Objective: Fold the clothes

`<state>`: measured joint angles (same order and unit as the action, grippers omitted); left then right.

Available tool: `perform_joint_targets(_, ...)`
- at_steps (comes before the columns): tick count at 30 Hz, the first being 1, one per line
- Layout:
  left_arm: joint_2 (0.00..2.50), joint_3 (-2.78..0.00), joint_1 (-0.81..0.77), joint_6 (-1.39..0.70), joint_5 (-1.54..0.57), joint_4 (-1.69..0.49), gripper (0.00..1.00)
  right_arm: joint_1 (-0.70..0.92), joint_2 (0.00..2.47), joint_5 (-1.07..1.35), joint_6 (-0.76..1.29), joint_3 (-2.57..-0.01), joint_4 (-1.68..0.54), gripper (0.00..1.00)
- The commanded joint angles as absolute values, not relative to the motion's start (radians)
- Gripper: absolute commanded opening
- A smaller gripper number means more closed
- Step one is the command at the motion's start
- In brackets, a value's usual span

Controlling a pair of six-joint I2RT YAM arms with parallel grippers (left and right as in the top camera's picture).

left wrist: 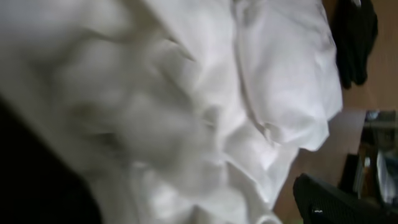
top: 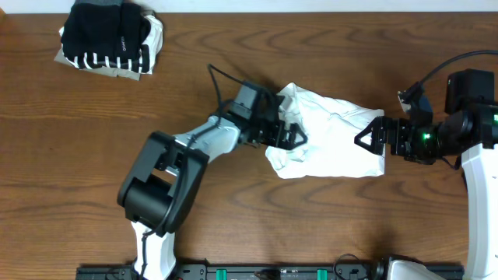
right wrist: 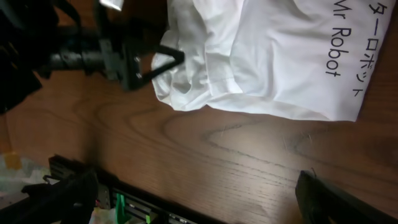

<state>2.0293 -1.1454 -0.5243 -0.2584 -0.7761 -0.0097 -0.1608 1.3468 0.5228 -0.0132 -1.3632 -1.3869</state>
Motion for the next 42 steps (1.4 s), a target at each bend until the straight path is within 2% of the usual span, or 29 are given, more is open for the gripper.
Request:
perform_joint_targets(1,2.092,-1.119,-0.567,-0.279,-0.68,-0.036,0.98,-0.162,1.33,0.527,-0.04,-1.36,-1.385,0.99)
perform_joint_targets(11,2.092,-1.119,-0.582,-0.324,-0.635,0.019,1.0,-0.162,1.33,0.527,-0.043,-1.36,-1.39,0.99)
perform_joint_targets(17,2.093,-1.119,-0.581,-0.4,-0.546,0.057,0.78,-0.162,1.33,0.527,-0.043,-1.359,-1.401,0.99)
perform_joint_targets(22,2.093,-1.119,-0.582,-0.402,-0.538,0.073,0.67,-0.162,1.33,0.527,-0.043,-1.359,-1.404,0.99)
perform_joint_targets(25,2.093,-1.119,-0.582,-0.402,-0.537,0.081,0.53,-0.162,1.33,0.527,-0.043,-1.359,-1.402,0.99)
perform_joint_targets(27,2.093,-1.119,-0.584,-0.403,-0.537,0.09,0.5,-0.162,1.33,0.527,-0.043,-1.359,-1.403,0.99)
perform_joint_targets(35,2.093,-1.119,-0.61,-0.426,-0.531,0.175,0.51,-0.162,1.33,0.527,-0.043,-1.35,-1.402,0.99)
perform_joint_targets(42,2.093,-1.119,-0.663,-0.457,-0.401,0.179,0.52,-0.162,1.33,0.527,-0.043,-1.305,-1.385,0.99)
